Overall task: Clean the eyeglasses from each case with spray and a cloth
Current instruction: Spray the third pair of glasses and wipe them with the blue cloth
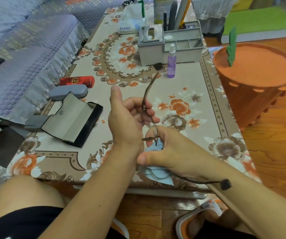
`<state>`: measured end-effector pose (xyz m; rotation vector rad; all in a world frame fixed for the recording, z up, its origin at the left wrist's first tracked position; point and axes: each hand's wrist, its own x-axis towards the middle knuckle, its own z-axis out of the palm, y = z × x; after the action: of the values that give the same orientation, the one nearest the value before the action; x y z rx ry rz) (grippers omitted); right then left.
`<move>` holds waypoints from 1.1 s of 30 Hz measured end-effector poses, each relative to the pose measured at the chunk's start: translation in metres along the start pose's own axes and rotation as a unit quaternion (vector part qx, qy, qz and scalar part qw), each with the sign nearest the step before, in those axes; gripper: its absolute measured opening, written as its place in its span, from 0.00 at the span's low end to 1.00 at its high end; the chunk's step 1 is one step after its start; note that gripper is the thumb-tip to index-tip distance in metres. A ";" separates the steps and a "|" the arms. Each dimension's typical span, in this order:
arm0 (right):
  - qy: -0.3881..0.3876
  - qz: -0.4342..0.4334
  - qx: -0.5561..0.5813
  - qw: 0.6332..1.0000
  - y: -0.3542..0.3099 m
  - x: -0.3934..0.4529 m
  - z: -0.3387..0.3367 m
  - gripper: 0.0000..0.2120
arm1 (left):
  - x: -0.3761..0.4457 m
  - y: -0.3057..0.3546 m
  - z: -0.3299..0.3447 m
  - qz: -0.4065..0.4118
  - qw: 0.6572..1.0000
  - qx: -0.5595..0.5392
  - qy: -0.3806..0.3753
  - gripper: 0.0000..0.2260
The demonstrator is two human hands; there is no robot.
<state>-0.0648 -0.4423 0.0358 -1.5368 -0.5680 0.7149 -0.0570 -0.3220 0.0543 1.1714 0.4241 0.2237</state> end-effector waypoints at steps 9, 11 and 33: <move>-0.071 0.095 0.231 0.966 0.005 -0.004 -0.013 0.21 | 0.005 0.012 -0.009 -0.038 0.997 -0.068 -0.026 0.33; -0.116 0.119 0.343 0.925 0.001 -0.005 -0.020 0.18 | 0.006 0.012 -0.012 -0.041 0.997 -0.064 -0.027 0.33; -0.036 0.060 0.234 0.970 0.009 -0.004 -0.003 0.09 | -0.007 0.010 -0.002 0.080 0.997 -0.016 -0.008 0.34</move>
<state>-0.0655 -0.4482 0.0268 -1.1132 -0.3282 0.9276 -0.0639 -0.3196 0.0647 1.1757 0.3109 0.3577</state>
